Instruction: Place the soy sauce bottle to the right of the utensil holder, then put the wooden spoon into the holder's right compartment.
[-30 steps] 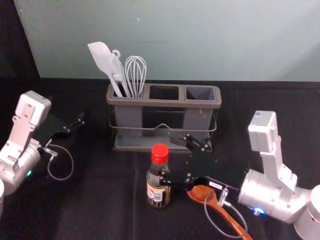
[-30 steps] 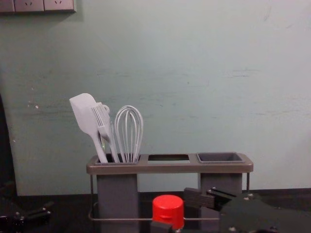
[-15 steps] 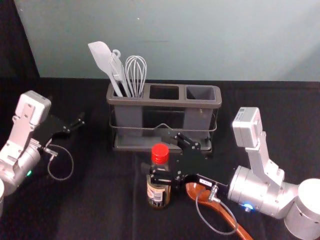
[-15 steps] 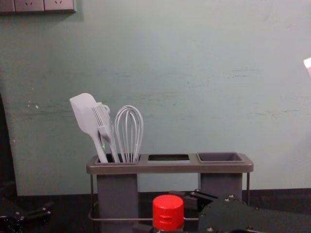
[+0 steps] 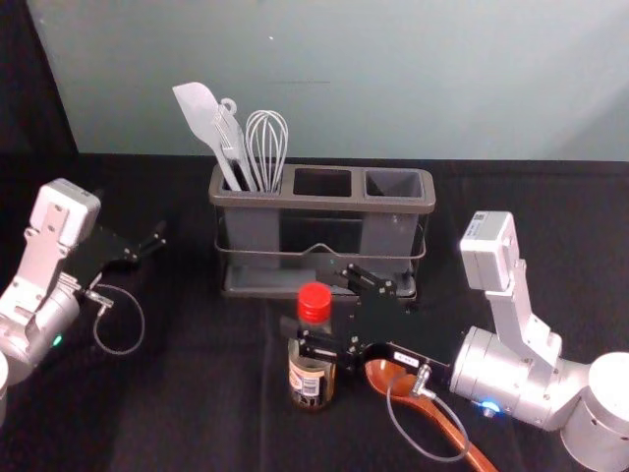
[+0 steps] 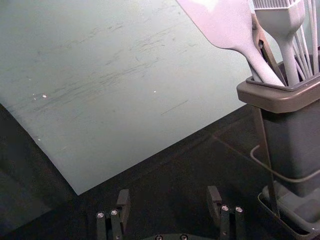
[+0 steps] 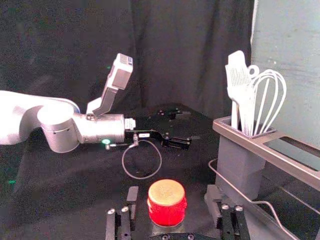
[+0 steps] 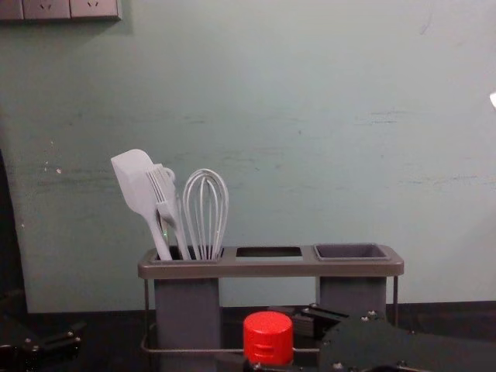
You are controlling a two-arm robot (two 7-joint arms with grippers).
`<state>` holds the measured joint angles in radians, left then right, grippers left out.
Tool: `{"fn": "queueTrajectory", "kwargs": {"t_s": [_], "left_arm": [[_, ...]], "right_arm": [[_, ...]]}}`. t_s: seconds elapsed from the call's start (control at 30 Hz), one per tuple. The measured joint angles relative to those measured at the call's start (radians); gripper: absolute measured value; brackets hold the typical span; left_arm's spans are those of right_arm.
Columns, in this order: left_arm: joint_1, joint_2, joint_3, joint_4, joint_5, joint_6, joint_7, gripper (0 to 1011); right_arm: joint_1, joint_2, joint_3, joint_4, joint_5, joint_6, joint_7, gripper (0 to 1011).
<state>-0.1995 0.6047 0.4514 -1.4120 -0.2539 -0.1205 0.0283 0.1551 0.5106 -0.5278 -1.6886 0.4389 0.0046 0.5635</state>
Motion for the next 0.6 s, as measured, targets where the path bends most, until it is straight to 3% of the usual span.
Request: {"fn": "queueTrajectory", "kwargs": {"t_s": [0.5,0.6], "left_arm": [[0.000,0.000,0.000,0.000,0.000,0.000,0.000,1005],[0.000,0.000,0.000,0.000,0.000,0.000,0.000,1005]], "right_arm": [[-0.001,0.001,0.002,-0.002,0.002,-0.001,0.002,426],[-0.002,0.002,0.002,-0.002,0.002,-0.001,0.002,382]]}}
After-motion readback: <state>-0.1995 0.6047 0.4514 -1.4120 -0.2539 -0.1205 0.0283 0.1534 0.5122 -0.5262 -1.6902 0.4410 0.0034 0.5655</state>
